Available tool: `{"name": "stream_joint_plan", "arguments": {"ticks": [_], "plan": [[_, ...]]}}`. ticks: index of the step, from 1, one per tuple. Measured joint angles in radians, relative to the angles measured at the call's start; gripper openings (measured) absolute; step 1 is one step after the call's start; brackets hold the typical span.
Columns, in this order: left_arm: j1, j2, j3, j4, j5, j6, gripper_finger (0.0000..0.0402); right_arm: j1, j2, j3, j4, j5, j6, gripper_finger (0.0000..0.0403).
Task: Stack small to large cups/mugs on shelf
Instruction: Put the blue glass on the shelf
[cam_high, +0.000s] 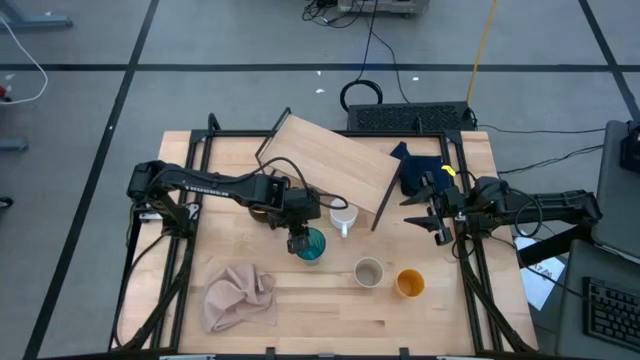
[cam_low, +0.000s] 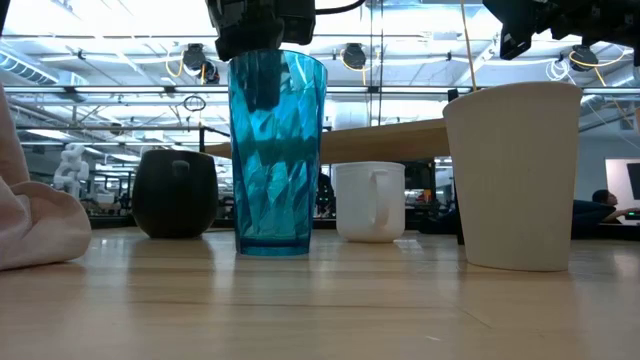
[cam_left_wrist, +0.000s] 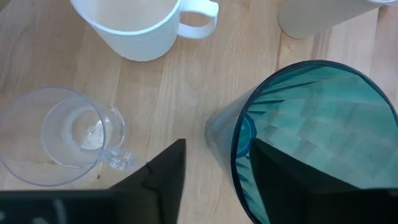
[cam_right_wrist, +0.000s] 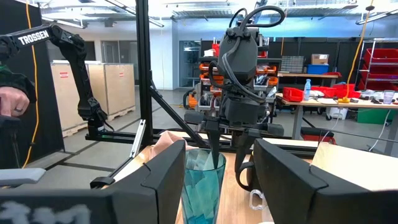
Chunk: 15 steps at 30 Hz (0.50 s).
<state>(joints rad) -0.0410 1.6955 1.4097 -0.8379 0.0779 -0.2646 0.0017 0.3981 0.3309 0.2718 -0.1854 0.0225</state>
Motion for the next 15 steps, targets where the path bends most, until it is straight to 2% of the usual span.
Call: {"name": "stream_joint_plan", "arguments": {"ticks": [4,11,15], "plan": [[0.0,0.0,0.0,-0.001,0.001,0.002,0.012,0.0,0.0,0.0,0.0,0.0,0.0,0.0183],[0.0,0.0,0.0,-0.005,0.01,0.13,0.0021,0.0,0.0,0.0,0.0,0.0,0.0,0.0183],[0.0,0.0,0.0,-0.007,0.05,0.168,0.0013,0.0,0.0,0.0,0.0,0.0,-0.001,0.0183]]}}
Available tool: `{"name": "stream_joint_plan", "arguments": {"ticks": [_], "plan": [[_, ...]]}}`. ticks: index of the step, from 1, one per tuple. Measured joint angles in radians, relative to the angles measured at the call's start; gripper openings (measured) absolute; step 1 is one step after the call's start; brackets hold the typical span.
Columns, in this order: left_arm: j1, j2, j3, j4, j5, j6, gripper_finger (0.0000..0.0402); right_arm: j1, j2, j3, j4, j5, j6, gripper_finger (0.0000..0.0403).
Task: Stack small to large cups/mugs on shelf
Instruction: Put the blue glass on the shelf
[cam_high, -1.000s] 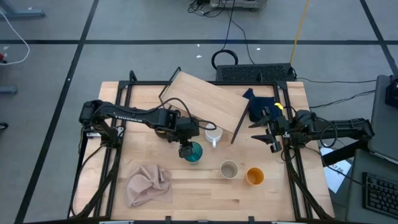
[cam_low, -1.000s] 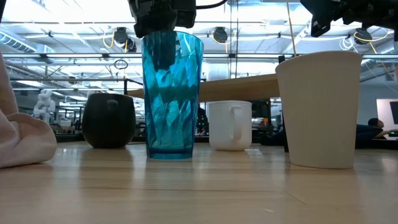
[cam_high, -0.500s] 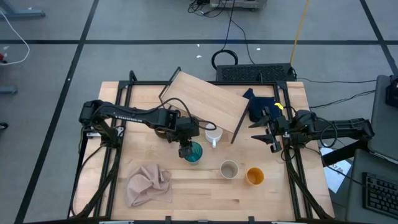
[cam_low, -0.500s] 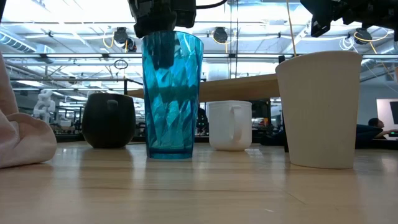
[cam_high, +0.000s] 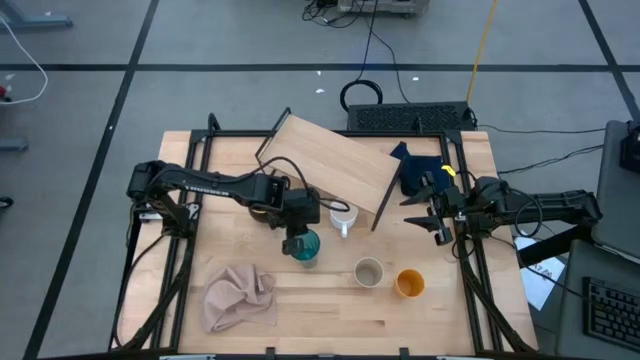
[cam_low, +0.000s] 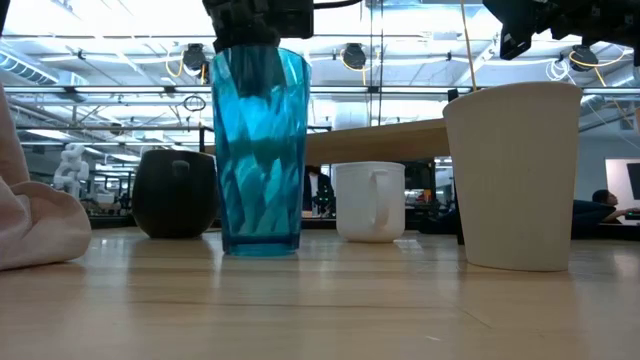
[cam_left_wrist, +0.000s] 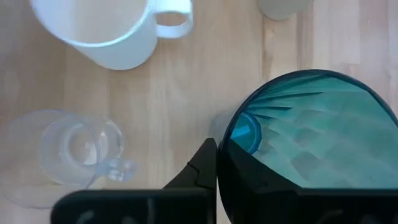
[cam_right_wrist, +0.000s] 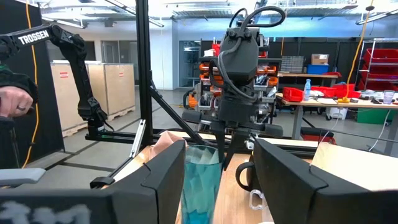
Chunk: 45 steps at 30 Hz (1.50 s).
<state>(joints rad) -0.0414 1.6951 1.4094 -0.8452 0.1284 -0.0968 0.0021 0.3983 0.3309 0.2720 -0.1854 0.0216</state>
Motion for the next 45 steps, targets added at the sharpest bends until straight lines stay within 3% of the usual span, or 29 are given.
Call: {"name": "stream_joint_plan", "arguments": {"ticks": [16,25,32,38,45], "plan": [[-0.026,-0.002,0.02,-0.076,0.066,0.078,0.0005,0.0,0.0,0.0,0.0,0.0,0.0,0.0183],[-0.043,-0.003,0.279,-0.283,-0.046,0.119,0.0005,0.0,0.0,0.0,0.0,0.0,0.014,0.0183],[-0.036,-0.003,0.529,-0.529,-0.201,0.131,0.0005,0.0,0.0,0.0,0.0,0.0,0.019,0.0183],[0.025,-0.003,0.686,-0.574,-0.25,0.192,0.0005,0.0,0.0,0.0,0.0,0.0,0.019,0.0183],[0.161,-0.003,0.783,-0.633,-0.316,0.292,0.0005,0.0,0.0,0.0,-0.001,0.0,0.037,0.0183]]}}
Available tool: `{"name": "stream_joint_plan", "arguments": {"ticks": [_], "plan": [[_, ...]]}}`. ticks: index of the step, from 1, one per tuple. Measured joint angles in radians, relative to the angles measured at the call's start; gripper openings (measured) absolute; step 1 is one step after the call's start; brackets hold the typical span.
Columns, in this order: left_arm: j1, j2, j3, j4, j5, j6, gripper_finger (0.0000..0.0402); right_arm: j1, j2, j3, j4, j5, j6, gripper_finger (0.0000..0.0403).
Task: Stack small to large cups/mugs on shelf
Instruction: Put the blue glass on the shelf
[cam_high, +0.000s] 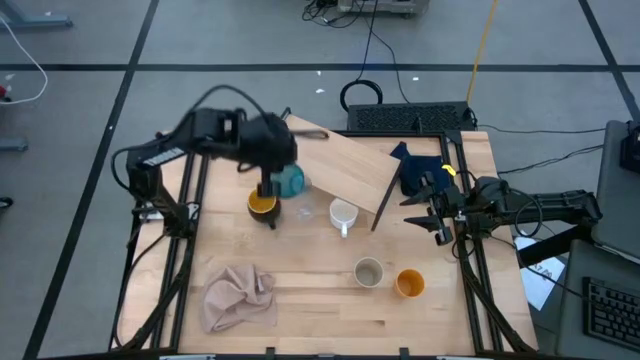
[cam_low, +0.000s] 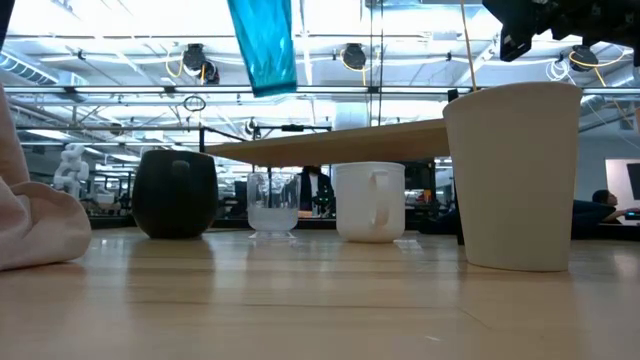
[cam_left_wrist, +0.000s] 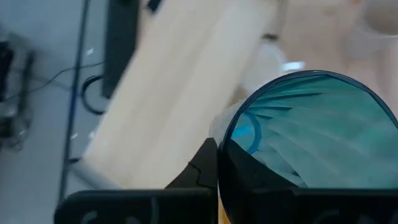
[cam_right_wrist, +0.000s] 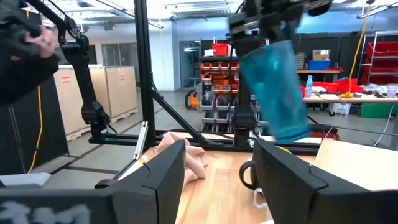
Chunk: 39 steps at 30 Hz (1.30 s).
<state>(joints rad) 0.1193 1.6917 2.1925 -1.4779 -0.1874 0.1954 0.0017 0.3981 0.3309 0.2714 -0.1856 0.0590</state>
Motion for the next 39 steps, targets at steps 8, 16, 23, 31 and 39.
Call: {"name": "stream_joint_plan", "arguments": {"ticks": [8,16,23,31,39], "plan": [[0.221,0.0,0.045,0.063,0.015,0.172,0.0004,0.0,0.0,0.0,0.0,0.0,0.001,0.0183],[0.435,0.001,0.044,0.217,0.174,0.344,0.0004,0.0,0.001,0.0,-0.022,0.0,0.001,0.0183],[0.518,0.004,0.044,0.195,0.239,0.403,0.0004,0.0,0.0,0.0,-0.006,0.0,0.001,0.0183],[0.485,0.004,0.044,0.056,0.265,0.389,0.0004,0.0,0.001,0.0,0.001,0.028,0.001,0.0183],[0.451,0.004,0.044,-0.03,0.267,0.378,0.0004,0.0,0.001,0.0,0.001,0.03,-0.002,0.0183]]}}
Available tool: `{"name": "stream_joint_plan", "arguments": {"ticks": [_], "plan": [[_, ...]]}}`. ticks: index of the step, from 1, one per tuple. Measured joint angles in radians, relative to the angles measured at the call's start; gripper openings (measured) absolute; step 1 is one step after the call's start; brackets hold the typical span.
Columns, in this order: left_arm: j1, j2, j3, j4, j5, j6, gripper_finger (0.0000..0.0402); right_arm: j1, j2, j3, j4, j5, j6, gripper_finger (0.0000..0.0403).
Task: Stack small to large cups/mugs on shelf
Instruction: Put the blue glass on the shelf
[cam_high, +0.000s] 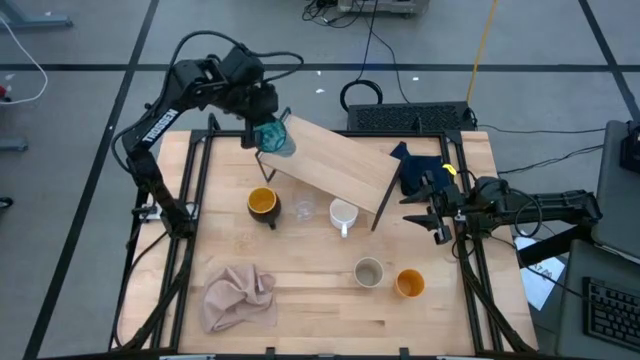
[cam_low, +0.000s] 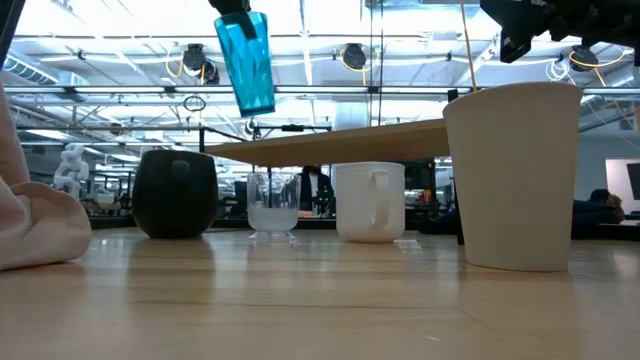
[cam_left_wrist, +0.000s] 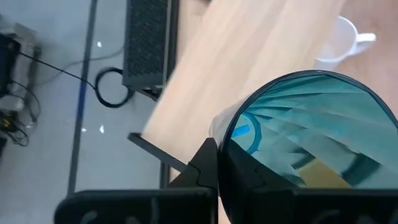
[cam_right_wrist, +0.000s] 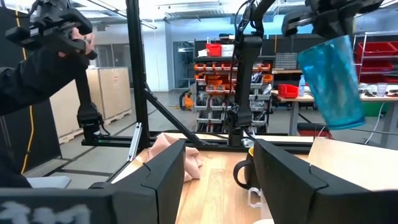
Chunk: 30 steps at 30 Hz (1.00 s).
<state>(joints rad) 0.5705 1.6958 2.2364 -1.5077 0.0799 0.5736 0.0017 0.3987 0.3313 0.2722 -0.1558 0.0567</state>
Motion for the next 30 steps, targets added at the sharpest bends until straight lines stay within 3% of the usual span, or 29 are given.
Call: {"name": "stream_joint_plan", "arguments": {"ticks": [12,30], "plan": [[0.002,0.013,0.0,-0.063,0.057,-0.022,0.0004,0.0,0.003,0.0,-0.001,0.001,-0.016,0.0183],[0.021,0.134,0.0,-0.053,0.035,0.019,0.0004,0.0,0.008,0.0,-0.031,0.001,-0.02,0.0183]]}}
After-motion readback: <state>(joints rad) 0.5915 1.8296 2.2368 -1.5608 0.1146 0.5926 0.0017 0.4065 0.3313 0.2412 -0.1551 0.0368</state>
